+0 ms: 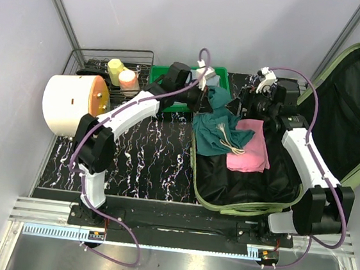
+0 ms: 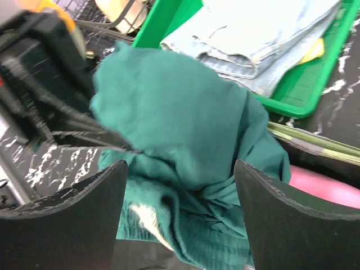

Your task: Open, take out, and arrange the luggage

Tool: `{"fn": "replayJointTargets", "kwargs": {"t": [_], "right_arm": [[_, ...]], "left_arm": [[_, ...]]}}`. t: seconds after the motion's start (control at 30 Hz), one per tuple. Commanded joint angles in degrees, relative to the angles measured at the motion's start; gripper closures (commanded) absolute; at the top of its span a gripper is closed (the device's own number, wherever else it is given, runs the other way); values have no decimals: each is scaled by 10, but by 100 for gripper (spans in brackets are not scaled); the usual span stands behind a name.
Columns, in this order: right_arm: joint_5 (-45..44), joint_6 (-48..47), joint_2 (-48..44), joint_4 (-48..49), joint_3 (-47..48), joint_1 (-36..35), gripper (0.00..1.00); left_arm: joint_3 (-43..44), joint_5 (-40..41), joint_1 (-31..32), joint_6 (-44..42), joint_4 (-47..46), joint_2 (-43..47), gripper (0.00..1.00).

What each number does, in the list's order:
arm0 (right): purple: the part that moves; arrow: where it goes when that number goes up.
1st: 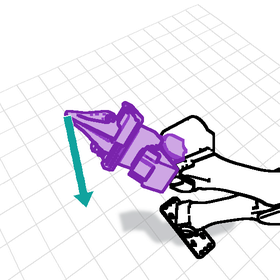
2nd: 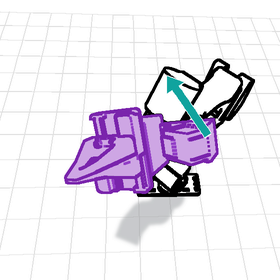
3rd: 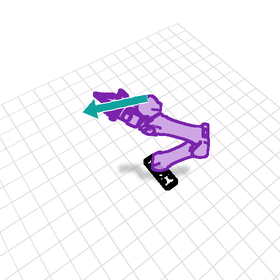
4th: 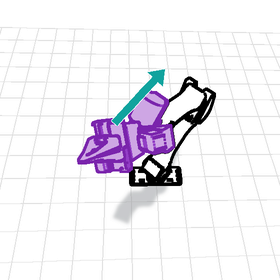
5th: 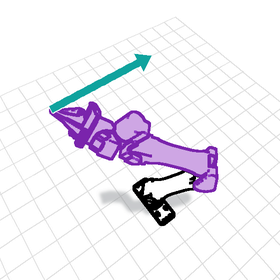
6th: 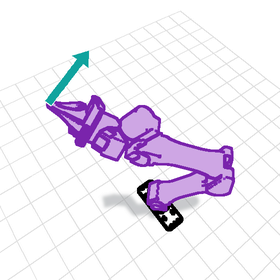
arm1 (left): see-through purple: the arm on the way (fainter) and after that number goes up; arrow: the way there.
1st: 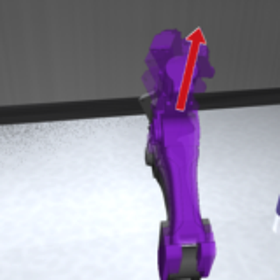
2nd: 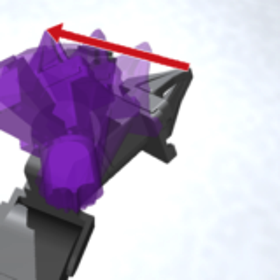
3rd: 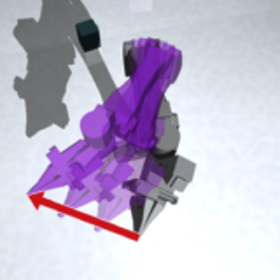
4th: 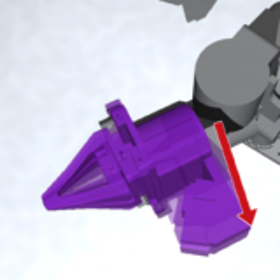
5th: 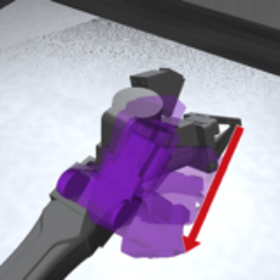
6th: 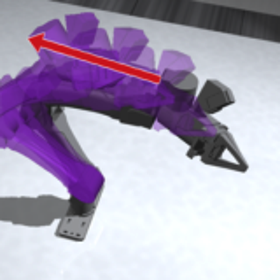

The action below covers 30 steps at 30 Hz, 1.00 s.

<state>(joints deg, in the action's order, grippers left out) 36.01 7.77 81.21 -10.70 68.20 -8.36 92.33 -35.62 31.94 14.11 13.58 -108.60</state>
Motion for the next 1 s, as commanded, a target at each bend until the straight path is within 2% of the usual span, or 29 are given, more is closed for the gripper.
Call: {"fn": "replayJointTargets", "kwargs": {"t": [0.0,0.1,0.17,0.23,0.33,0.47,0.57,0.7,0.97], "right_arm": [[-76,-49,-48,-18,-11,14,14],[-124,-68,-59,-23,-15,24,7],[-161,-74,-62,-27,-11,29,0],[-191,-74,-68,-30,-7,36,0],[-218,-94,-74,-29,-4,46,0],[-226,-101,-81,-35,-3,55,0],[-228,-103,-84,-40,-6,57,0],[-227,-104,-83,-44,-10,59,0],[-218,-104,-56,-52,7,59,0]], "left_arm": [[99,26,35,-298,63,23,100],[138,34,34,-386,61,6,100],[169,45,27,-399,41,-10,100],[212,42,12,-388,36,-49,100],[344,49,-13,-330,41,-120,100],[429,53,-55,-218,18,-200,100],[416,46,-86,-103,-28,-231,100],[382,49,-122,-30,-101,-266,100],[399,104,-166,-131,-35,-322,100]]}}
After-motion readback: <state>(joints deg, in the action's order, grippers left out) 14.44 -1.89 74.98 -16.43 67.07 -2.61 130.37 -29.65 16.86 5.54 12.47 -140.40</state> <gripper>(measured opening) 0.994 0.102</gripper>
